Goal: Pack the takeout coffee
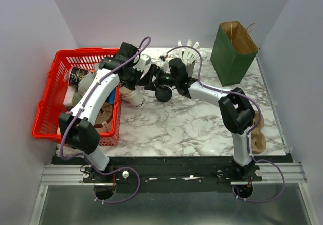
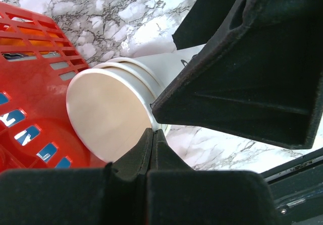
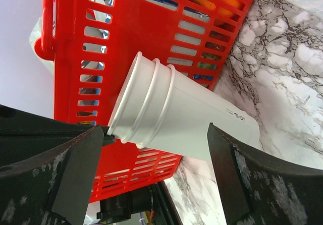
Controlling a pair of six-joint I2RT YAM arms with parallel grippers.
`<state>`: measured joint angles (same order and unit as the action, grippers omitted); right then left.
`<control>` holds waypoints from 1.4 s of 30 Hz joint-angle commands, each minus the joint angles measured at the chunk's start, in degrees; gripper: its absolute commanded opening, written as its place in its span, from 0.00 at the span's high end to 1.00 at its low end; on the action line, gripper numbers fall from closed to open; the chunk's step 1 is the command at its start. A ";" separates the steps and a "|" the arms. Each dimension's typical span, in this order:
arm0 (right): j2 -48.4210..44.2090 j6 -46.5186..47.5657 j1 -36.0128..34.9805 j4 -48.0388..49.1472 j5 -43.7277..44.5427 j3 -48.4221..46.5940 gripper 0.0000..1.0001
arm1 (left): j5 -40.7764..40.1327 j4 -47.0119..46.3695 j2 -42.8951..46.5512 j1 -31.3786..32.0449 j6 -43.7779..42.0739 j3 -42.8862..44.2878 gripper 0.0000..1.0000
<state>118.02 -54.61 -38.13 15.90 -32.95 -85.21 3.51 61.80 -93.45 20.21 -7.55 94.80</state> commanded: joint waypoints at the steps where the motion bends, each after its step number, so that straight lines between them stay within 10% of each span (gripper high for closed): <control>1: 0.98 0.73 0.34 -1.65 -0.54 -1.62 0.08 | 0.45 0.07 -0.07 -0.52 1.05 1.70 1.00; 42: 5.12 8.47 -0.81 -13.97 6.41 -7.16 0.14 | -2.28 -2.91 -0.42 -0.52 0.17 1.09 1.00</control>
<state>123.15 -48.29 -38.33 2.76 -27.77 -91.24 3.18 60.71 -93.91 19.94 -7.22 95.24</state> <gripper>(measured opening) 0.861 0.009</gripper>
